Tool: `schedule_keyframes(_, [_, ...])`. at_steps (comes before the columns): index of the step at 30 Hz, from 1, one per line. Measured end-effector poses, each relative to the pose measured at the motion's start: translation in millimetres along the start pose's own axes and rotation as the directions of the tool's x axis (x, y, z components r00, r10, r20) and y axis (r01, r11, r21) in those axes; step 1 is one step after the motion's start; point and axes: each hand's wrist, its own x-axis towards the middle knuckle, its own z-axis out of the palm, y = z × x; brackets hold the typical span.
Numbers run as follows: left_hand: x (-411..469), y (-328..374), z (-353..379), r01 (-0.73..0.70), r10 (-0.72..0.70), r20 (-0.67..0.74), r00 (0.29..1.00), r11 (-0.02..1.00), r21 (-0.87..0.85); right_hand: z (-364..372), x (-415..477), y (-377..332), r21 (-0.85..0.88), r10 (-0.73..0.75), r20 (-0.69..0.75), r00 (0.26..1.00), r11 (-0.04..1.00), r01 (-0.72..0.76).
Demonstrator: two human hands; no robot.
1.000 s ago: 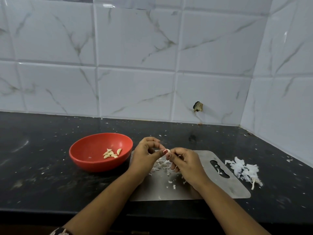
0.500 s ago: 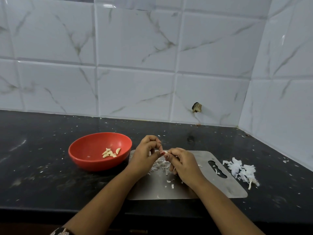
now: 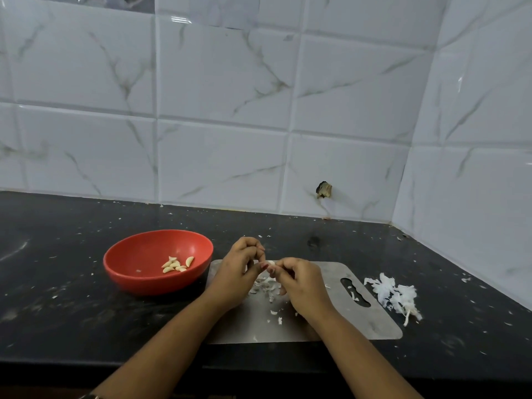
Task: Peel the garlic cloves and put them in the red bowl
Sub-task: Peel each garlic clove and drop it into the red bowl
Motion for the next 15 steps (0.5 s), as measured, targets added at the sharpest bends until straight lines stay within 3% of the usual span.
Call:
schedule_keyframes(8, [-4.0, 4.4, -1.1, 0.055, -0.056, 0.018, 0.998, 0.998, 0.012, -3.7, 0.1, -0.3, 0.226, 0.098, -0.061, 0.993, 0.971, -0.082])
schedule_keyframes(15, [-2.3, 3.6, -1.6, 0.117, -0.118, 0.015, 0.993, 0.991, 0.071, -3.2, 1.4, 1.9, 0.227, 0.138, -0.066, 0.988, 0.967, -0.119])
